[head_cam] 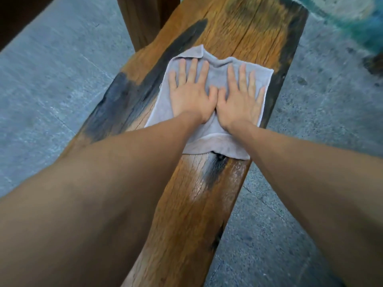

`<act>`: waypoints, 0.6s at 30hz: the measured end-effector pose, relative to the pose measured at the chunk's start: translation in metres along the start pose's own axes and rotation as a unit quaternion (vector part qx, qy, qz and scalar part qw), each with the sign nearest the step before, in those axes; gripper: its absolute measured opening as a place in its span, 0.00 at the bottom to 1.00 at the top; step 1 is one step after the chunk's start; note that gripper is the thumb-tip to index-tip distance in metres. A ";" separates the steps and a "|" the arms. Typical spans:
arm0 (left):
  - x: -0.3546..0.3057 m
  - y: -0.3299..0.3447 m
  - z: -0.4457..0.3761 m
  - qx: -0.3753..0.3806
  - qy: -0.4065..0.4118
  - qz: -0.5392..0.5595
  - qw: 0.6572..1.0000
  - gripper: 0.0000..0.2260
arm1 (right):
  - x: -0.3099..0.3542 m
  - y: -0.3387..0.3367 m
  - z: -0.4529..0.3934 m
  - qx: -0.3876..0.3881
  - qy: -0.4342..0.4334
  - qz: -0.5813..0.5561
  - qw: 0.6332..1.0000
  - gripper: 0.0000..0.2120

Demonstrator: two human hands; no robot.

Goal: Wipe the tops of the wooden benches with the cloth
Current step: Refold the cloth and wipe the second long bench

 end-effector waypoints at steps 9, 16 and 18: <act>0.043 -0.030 0.137 -0.004 -0.013 0.048 0.999 0.26 | 0.020 -0.011 0.129 0.010 -0.027 0.027 0.999 0.32; 0.134 -0.080 0.317 -0.021 -0.068 -0.002 0.997 0.26 | 0.068 -0.025 0.298 0.034 -0.116 0.006 0.993 0.33; 0.154 -0.087 0.341 -0.017 -0.089 -0.016 0.996 0.27 | 0.076 -0.024 0.316 0.041 -0.140 -0.001 0.989 0.33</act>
Point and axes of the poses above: each hand's wrist, its own z-axis away from the middle knuckle, its own y-axis out of the palm, x = y × z, the point moved 1 cm from there along -z, towards the middle knuckle, and after that the axes turned 13 degrees about -x, right-handed, at the moved point
